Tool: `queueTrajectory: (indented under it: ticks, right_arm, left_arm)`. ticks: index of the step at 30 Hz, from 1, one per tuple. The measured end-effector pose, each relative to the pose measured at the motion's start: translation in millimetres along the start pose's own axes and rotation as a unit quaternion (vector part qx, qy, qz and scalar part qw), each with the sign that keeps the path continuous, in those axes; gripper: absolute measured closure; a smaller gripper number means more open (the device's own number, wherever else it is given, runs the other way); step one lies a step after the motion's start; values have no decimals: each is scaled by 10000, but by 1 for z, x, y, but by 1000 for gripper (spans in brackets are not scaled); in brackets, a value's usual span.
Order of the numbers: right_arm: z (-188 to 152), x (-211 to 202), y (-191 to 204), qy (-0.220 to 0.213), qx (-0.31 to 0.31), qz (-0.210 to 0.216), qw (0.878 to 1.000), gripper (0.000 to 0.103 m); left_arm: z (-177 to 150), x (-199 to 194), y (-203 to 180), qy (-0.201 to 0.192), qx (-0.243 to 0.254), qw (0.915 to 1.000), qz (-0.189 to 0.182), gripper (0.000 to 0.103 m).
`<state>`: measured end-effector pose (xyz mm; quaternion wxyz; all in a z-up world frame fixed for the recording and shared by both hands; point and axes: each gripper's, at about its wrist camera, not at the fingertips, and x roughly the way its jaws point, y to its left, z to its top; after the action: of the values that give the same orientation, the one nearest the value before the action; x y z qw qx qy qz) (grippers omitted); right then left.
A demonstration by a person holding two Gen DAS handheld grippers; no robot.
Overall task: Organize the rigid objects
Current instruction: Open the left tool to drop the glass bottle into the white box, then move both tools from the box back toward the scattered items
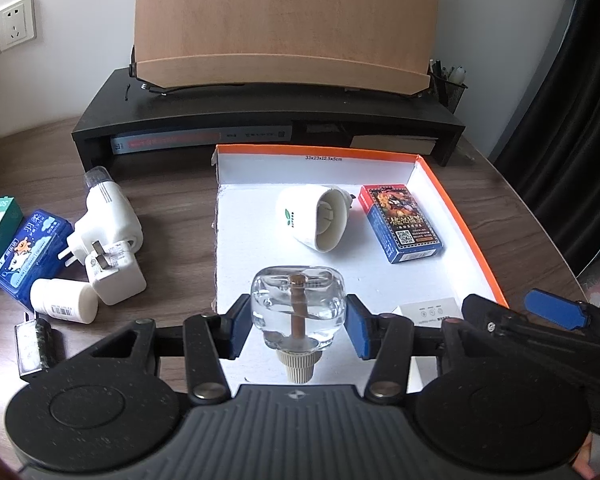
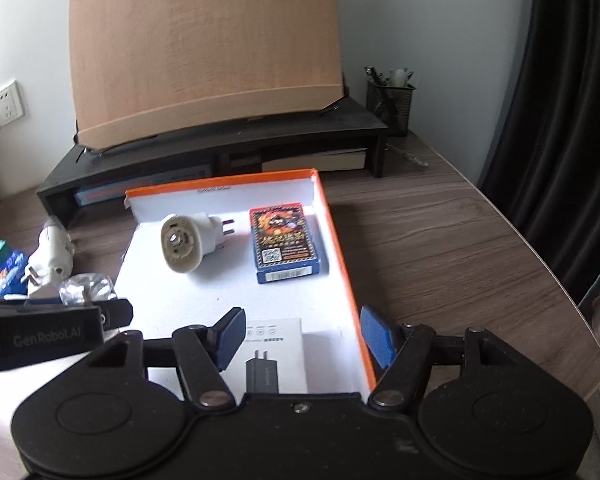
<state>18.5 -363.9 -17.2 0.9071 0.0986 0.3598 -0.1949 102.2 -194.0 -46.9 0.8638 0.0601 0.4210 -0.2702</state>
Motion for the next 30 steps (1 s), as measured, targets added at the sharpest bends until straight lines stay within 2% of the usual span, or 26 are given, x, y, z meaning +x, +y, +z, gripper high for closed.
queueTrajectory:
  ticks: [7, 8, 9, 11, 15, 20, 30]
  right_arm:
    - [1, -11, -7, -132, 116, -43, 9998, 25]
    - [1, -13, -8, -155, 124, -40, 9998, 25]
    - [1, -16, -8, -191, 129, -30, 9997, 25]
    - [1, -20, -9, -265, 129, 3, 9996, 25]
    - [2, -29, -7, -358, 123, 73, 9993, 25]
    - [4, -33, 10, -351, -62, 329, 9988, 25]
    - [7, -31, 63, -257, -553, 927, 9938, 25]
  left_arm:
    - [0, 8, -10, 97, 53, 9992, -373, 51]
    - [1, 7, -9, 76, 19, 9990, -449, 49]
    - [2, 6, -9, 49, -37, 9988, -487, 42]
    - [4, 0, -8, -80, -86, 9990, -439, 37]
    - [7, -17, -5, -304, -98, 9989, -333, 36]
    - [7, -31, 5, -397, -101, 9992, -5, 32]
    - [-2, -59, 60, -511, -616, 9954, 529, 27]
